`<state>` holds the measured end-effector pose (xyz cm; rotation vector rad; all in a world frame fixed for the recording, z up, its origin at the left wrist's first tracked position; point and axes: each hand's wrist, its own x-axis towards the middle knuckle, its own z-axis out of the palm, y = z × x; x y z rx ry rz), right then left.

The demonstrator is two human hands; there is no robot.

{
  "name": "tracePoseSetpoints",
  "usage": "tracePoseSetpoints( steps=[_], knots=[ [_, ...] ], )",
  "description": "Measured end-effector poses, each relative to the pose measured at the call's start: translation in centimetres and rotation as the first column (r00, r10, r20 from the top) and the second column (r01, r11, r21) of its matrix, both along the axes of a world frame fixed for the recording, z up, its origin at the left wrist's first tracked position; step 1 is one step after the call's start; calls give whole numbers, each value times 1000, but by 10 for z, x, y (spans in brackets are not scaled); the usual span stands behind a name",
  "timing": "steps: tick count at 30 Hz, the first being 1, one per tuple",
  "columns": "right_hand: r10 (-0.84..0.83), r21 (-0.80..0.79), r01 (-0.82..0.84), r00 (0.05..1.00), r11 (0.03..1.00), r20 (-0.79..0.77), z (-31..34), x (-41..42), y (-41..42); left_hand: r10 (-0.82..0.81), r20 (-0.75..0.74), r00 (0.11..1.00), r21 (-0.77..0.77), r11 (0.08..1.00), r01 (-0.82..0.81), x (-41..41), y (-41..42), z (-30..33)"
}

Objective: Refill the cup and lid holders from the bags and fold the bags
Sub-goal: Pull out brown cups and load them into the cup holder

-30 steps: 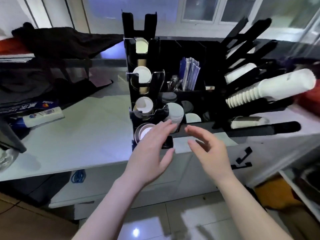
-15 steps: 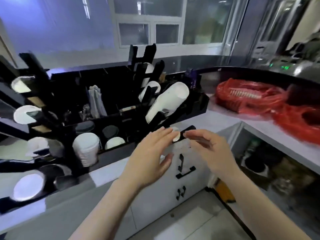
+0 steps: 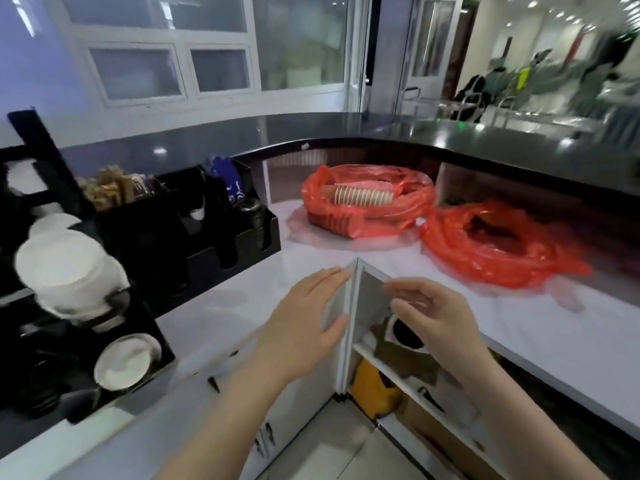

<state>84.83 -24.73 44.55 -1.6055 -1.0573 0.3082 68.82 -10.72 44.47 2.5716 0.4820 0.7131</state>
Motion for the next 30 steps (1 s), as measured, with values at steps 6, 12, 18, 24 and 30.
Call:
tracePoseSetpoints(
  steps=[6, 12, 18, 24, 30],
  knots=[
    [-161, -6, 162, 987, 987, 19, -4, 100, 34, 14, 97, 995, -112, 994, -3, 116, 49, 0],
    [-242, -63, 248, 966, 967, 93, -6, 191, 104, 71, 207, 976, -260, 965, -15, 218, 121, -11],
    [-268, -129, 277, 960, 952, 80, -24, 261, 151, 171, 153, 973, -363, 926, -105, 279, 183, -26],
    [-147, -194, 224, 927, 955, 345, -36, 317, 226, 252, 62, 966, -427, 881, -203, 297, 227, -48],
    [116, -291, 39, 859, 956, 498, -60, 338, 305, 339, -89, 937, -423, 839, -344, 301, 240, -74]
  ],
)
